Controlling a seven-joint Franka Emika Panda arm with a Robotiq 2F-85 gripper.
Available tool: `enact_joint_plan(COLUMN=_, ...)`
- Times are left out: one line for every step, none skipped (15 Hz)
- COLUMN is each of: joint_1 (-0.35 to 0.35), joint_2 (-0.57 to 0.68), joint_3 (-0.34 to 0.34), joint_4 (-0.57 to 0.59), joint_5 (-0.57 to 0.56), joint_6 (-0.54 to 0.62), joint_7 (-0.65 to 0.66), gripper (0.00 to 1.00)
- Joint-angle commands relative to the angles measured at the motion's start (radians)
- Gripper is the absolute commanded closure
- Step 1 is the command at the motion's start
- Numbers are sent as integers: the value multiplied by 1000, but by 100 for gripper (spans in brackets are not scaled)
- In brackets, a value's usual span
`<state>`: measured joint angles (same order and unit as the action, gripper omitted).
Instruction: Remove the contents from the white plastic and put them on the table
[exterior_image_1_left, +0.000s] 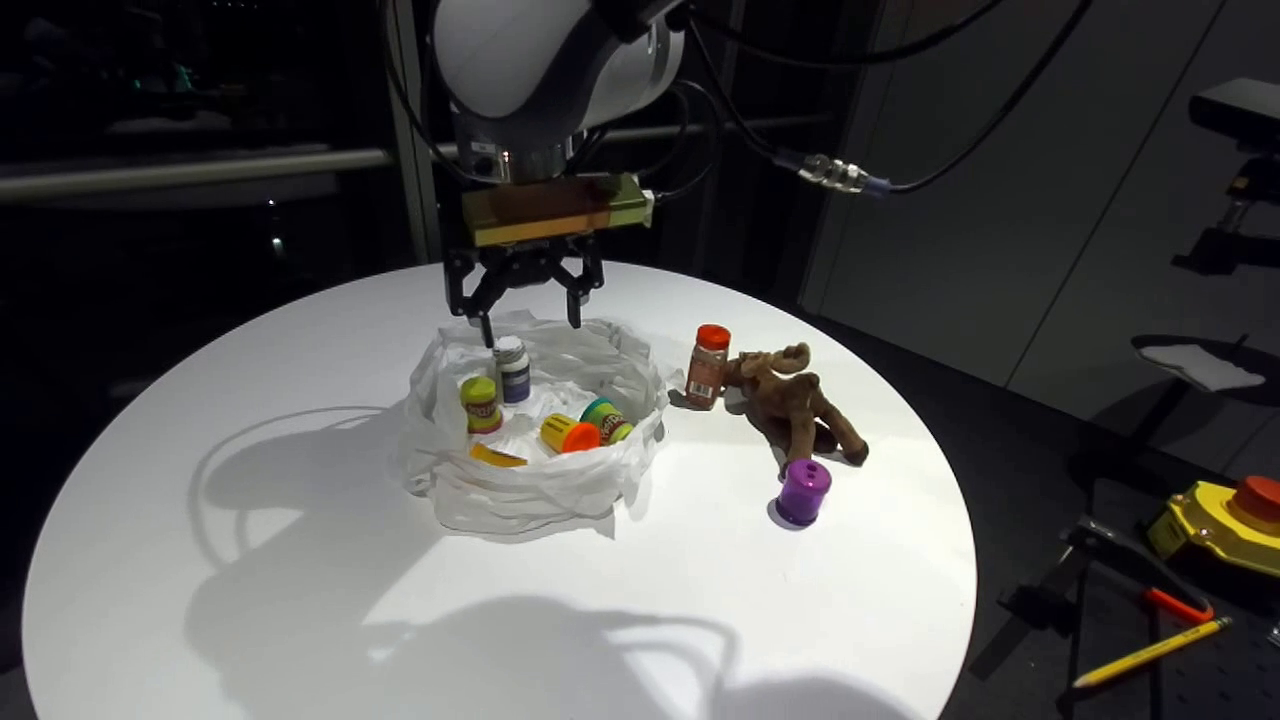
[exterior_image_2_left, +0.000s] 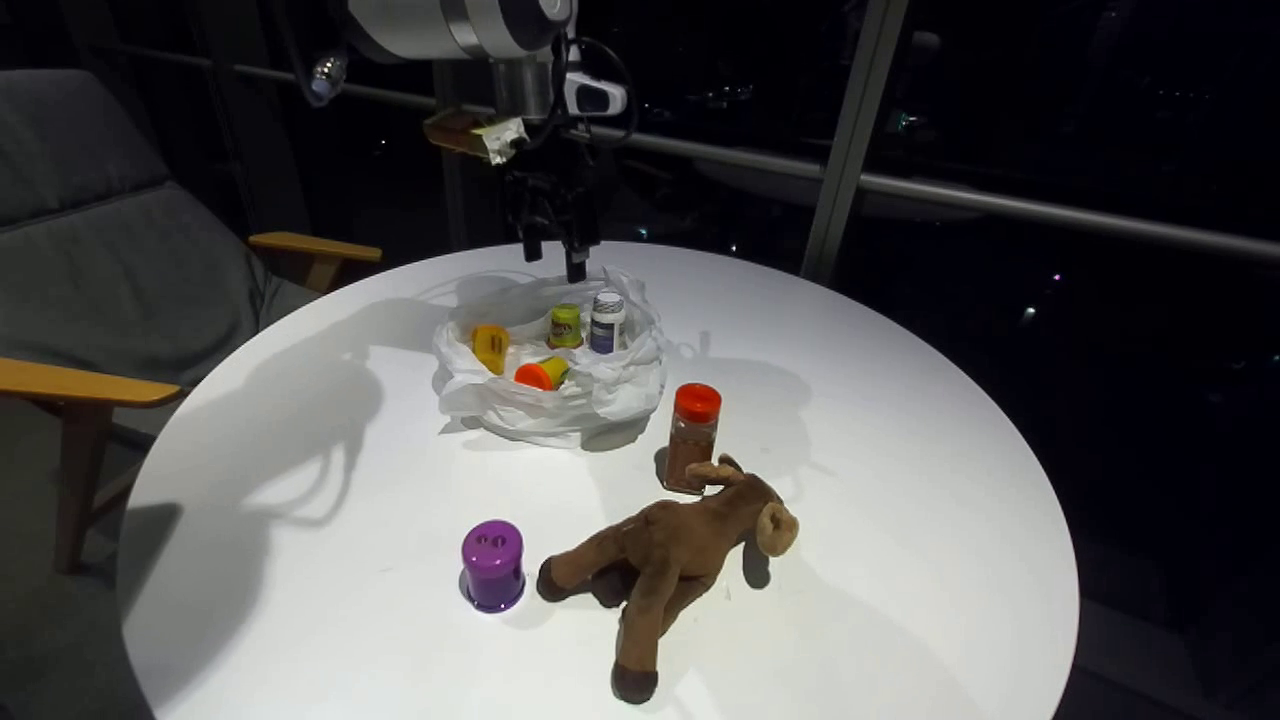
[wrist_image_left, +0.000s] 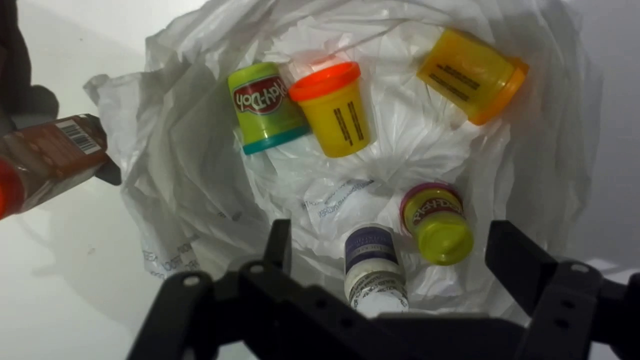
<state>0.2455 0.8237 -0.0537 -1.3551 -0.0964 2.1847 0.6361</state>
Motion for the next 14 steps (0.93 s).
enact_joint_plan(joint_1=11, joint_2=98, joint_3=-30, joint_4=124, joint_5=7, joint_6=25, joint_7=65, gripper=0)
enact_joint_plan(joint_1=12, joint_2=119, joint_3=-37, joint_4=145, joint_5=5, joint_6=28, joint_7=80, gripper=0)
enact_joint_plan(joint_1=11, joint_2=138, joint_3=-41, joint_4=167, joint_5=5, joint_6=24, joint_7=89, gripper=0)
enact_joint_plan(joint_1=12, joint_2=158, joint_3=-48, joint_4=191, joint_5=1, joint_6=19, joint_7=100, gripper=0)
enact_joint_plan(joint_1=14, joint_2=175, joint_3=-56, joint_4=213, joint_5=-3, joint_6=16, joint_7=114, gripper=0)
enact_joint_plan(joint_1=14, joint_2=192, joint_3=-62, joint_4=238, joint_5=-6, joint_6=17, joint_7=122, gripper=0)
enact_joint_plan(joint_1=12, joint_2=211, joint_3=-67, joint_4=266, joint_5=-7, joint_6=11, joint_7=128, gripper=0)
enact_joint_plan(joint_1=10, joint_2=227, joint_3=-69, joint_4=291, joint_5=-7, joint_6=5, joint_7=131, gripper=0)
enact_joint_plan(joint_1=7, joint_2=243, joint_3=-72, joint_4=318, joint_5=-5, joint_6=0, joint_7=132, gripper=0)
enact_joint_plan(joint_1=3, joint_2=258, joint_3=-72, joint_4=345, joint_5=-2, joint_6=-7, joint_7=131, gripper=0)
enact_joint_plan(joint_1=0, joint_2=274, joint_3=-75, joint_4=371, joint_5=-1, joint_6=-12, joint_7=132, gripper=0)
enact_joint_plan(joint_1=-5, joint_2=289, joint_3=-75, joint_4=397, joint_5=2, joint_6=-20, joint_7=130, gripper=0)
enact_joint_plan(joint_1=-10, joint_2=305, joint_3=-70, joint_4=422, joint_5=7, joint_6=-29, joint_7=126, gripper=0)
enact_joint_plan(joint_1=-16, joint_2=318, joint_3=-66, joint_4=444, joint_5=11, joint_6=-39, joint_7=120, gripper=0)
